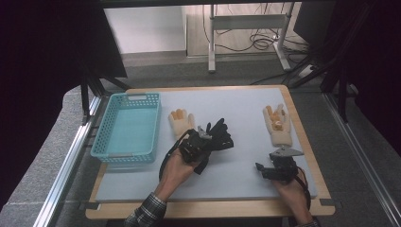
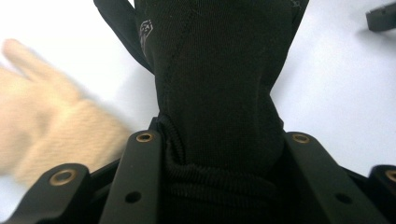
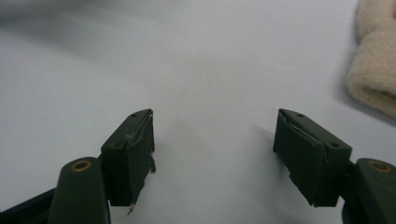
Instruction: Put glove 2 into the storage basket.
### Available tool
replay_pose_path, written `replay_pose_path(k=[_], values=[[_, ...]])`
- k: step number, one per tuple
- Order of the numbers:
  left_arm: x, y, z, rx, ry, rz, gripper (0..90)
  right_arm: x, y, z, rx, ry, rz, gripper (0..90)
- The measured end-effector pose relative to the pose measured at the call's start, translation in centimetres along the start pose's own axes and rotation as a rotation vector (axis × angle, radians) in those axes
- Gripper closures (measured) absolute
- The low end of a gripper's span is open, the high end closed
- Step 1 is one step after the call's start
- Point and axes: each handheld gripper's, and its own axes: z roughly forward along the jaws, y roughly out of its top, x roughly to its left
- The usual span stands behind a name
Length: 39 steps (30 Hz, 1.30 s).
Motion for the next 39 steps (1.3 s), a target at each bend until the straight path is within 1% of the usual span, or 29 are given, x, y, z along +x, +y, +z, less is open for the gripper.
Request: replay_pose_path(k=[2,7,9,13,21,28,29,32,36,39], values=[[0.4,0.2,-0.6,-0.005,0.016,0.006,63.8,0.0,0.0,0.0,-0.002,-0.001,-0.001,28.3],[1.4,0.7,-1.9,-0.013,0.046,-0.010,63.7,0.0,0.0,0.0,0.001,0.000,0.003,28.1],[2.0,0.9,-2.4,-0.017,0.053,-0.021,63.7,0.0,0.0,0.0,0.001,0.000,0.003,28.1],[3.3,1.1,-3.2,-0.030,0.065,-0.062,63.6,0.0,0.0,0.0,0.001,0.000,0.003,28.0],[5.8,1.2,-4.5,-0.035,0.106,-0.104,63.5,0.0,0.0,0.0,0.001,0.001,0.003,27.6],[8.1,0.6,-5.6,-0.044,0.142,-0.156,63.5,0.0,0.0,0.0,0.001,0.001,0.001,27.4],[8.4,0.5,-5.7,-0.043,0.150,-0.158,63.4,0.0,0.0,0.0,0.001,0.001,0.000,27.4],[9.4,0.0,-6.1,-0.043,0.173,-0.178,63.3,0.0,0.0,0.0,0.001,0.001,0.000,27.4],[10.9,-0.7,-6.8,-0.048,0.189,-0.218,63.2,0.0,0.0,0.0,0.001,0.001,0.000,27.3],[11.8,-1.3,-7.2,-0.050,0.204,-0.241,63.1,0.0,0.0,0.0,0.001,0.001,0.000,27.3]])
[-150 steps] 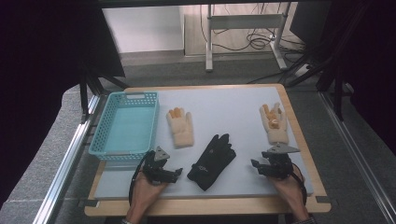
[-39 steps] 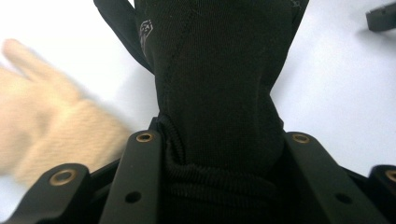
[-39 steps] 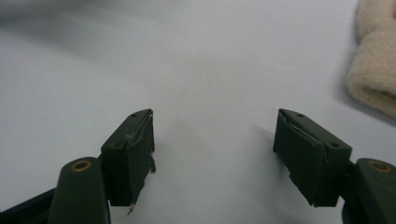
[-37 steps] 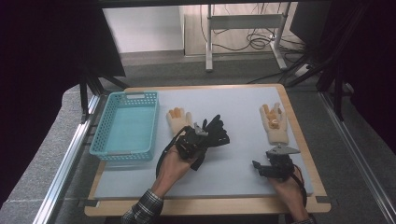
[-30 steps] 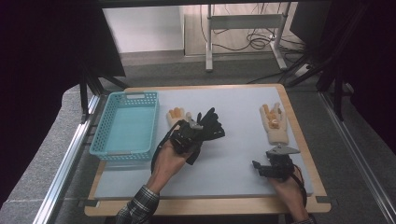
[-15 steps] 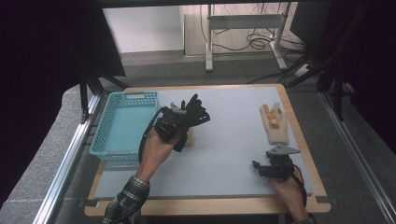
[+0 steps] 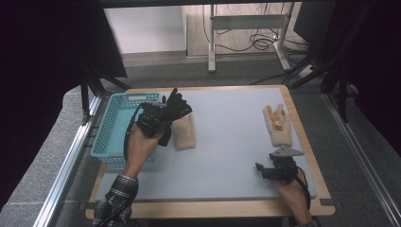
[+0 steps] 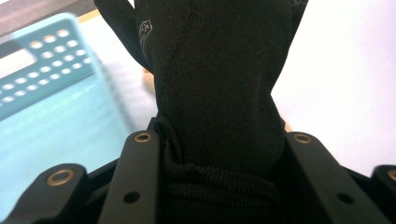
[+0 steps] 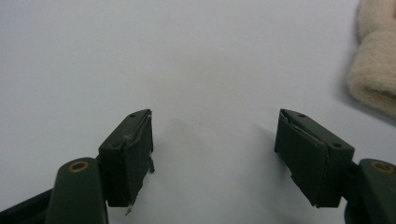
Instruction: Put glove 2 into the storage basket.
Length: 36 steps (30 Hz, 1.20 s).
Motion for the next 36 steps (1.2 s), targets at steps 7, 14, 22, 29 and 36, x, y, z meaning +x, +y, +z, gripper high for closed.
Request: replay_pose_path(k=[7,14,22,29,36], values=[[3.0,-1.0,-0.6,-0.005,0.046,-0.050,63.1,0.0,0.0,0.0,0.000,0.000,-0.001,27.2],[5.4,-2.0,-1.0,0.004,0.096,-0.090,62.9,0.0,0.0,0.0,0.000,0.000,0.000,27.2],[8.8,-3.4,-1.1,0.031,0.166,-0.152,62.1,0.0,0.0,0.0,0.000,0.000,0.002,27.2],[11.8,-4.7,0.1,0.098,0.198,-0.212,61.1,0.0,0.0,0.0,0.000,0.000,0.002,27.2],[13.7,-5.5,2.9,0.207,0.216,-0.247,59.9,0.0,0.0,0.0,-0.001,0.000,0.002,27.1]])
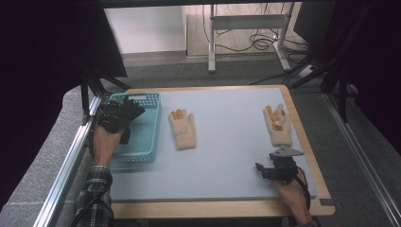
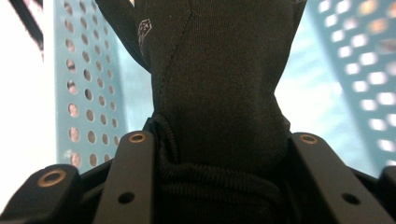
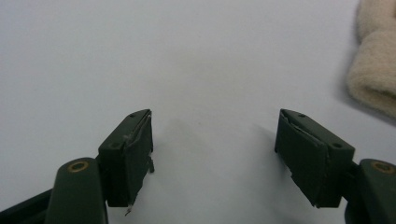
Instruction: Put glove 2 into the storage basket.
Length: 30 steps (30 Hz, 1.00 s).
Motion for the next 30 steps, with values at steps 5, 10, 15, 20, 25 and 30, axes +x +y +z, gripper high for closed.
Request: replay_pose_path(k=[5,10,15,20,25,30], values=[[0.9,0.3,2.1,0.067,0.032,-0.017,59.6,0.0,0.0,0.0,0.000,0.000,0.000,27.1],[1.3,0.5,3.6,0.114,0.017,0.001,58.6,0.0,0.0,0.0,0.000,0.001,-0.001,27.1],[1.1,0.7,4.6,0.148,0.002,0.034,57.8,0.0,0.0,0.0,0.000,0.001,-0.001,27.0],[1.4,0.5,5.2,0.193,0.038,0.037,54.7,0.0,0.0,0.0,0.000,0.001,0.000,26.9],[2.3,0.0,5.2,0.204,0.015,0.008,50.6,0.0,0.0,0.0,0.000,0.001,-0.001,26.9],[1.6,0.1,5.4,0.209,0.017,0.049,34.9,0.0,0.0,0.0,0.000,0.001,-0.001,26.8]])
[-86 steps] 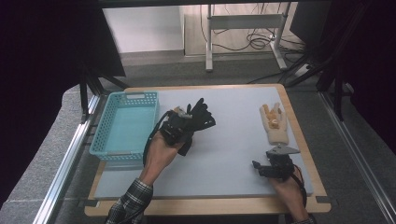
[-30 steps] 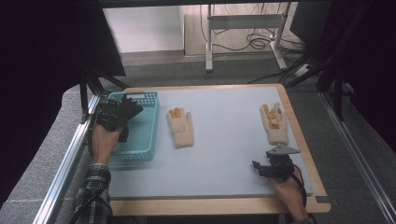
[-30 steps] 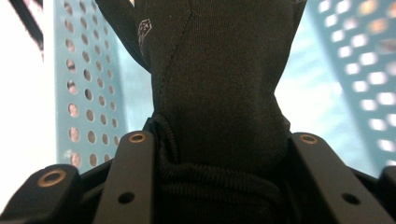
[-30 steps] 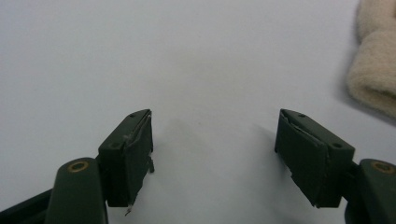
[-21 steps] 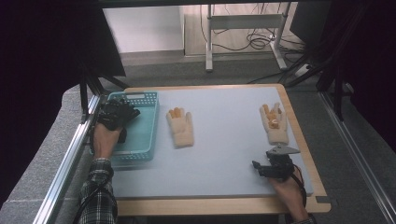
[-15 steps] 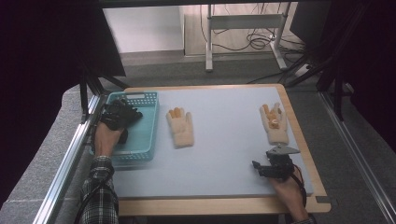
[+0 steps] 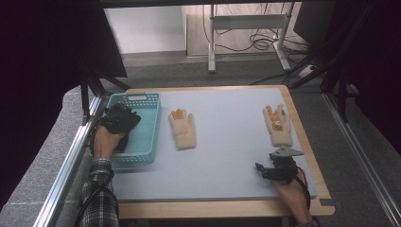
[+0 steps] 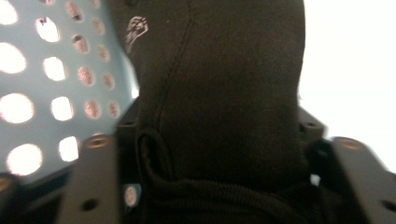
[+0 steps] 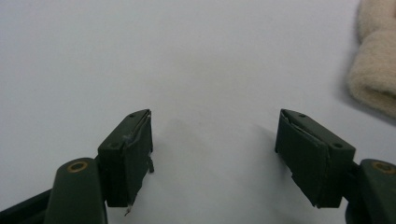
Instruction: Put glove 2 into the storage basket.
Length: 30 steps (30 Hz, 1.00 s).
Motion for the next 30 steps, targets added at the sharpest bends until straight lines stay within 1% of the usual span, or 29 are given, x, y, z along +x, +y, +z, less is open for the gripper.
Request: replay_pose_path(k=[3,4,5,6,8,11,14,15,16,18,19,21,23,27,29,30], values=[[-0.5,0.0,-0.1,-0.001,-0.007,0.023,24.5,0.0,0.0,0.0,0.000,0.000,0.000,26.8],[-0.6,0.0,-0.3,-0.005,-0.006,0.026,19.6,0.0,0.0,0.0,0.000,0.000,0.000,26.8],[-0.6,0.0,-0.6,-0.011,-0.004,0.025,14.4,0.0,0.0,0.0,0.000,0.000,0.000,26.8],[-0.5,-0.1,-1.0,-0.022,-0.008,0.024,12.6,0.0,0.0,0.0,0.000,0.000,0.000,26.8],[-0.3,-0.2,-1.9,-0.051,-0.032,0.008,8.7,0.0,0.0,0.0,0.000,0.000,0.000,26.8],[0.1,-0.5,-3.2,-0.092,-0.075,-0.012,6.4,0.0,0.0,0.0,0.000,0.000,0.000,26.8],[0.2,-0.8,-4.3,-0.124,-0.082,-0.011,6.0,0.0,0.0,0.0,0.001,0.000,-0.001,26.8],[0.1,-0.9,-4.6,-0.142,-0.088,-0.015,6.2,0.0,0.0,0.0,0.001,0.000,-0.001,26.8],[0.1,-1.0,-4.9,-0.163,-0.098,-0.008,6.3,0.0,0.0,0.0,0.001,0.000,-0.001,26.8],[0.0,-1.4,-5.4,-0.207,-0.132,-0.003,6.2,0.0,0.0,0.0,0.001,0.000,-0.001,26.8],[-0.2,-1.7,-5.6,-0.232,-0.151,-0.006,6.2,0.0,0.0,0.0,0.001,0.000,-0.001,26.8],[-0.6,-2.2,-6.0,-0.270,-0.168,0.009,5.7,0.0,0.0,0.0,0.001,0.000,0.000,26.8],[-1.3,-2.6,-6.4,-0.299,-0.174,0.037,5.0,0.0,0.0,0.0,0.001,0.000,0.001,26.8],[-2.9,-3.5,-7.5,-0.365,-0.177,0.109,2.6,0.0,0.0,0.0,0.001,0.001,0.002,26.8],[-3.8,-4.0,-8.3,-0.406,-0.190,0.132,2.2,0.0,0.0,0.0,0.001,0.001,0.002,26.7],[-4.3,-4.3,-8.7,-0.430,-0.204,0.143,2.0,0.0,0.0,0.0,0.001,0.001,0.002,26.7]])
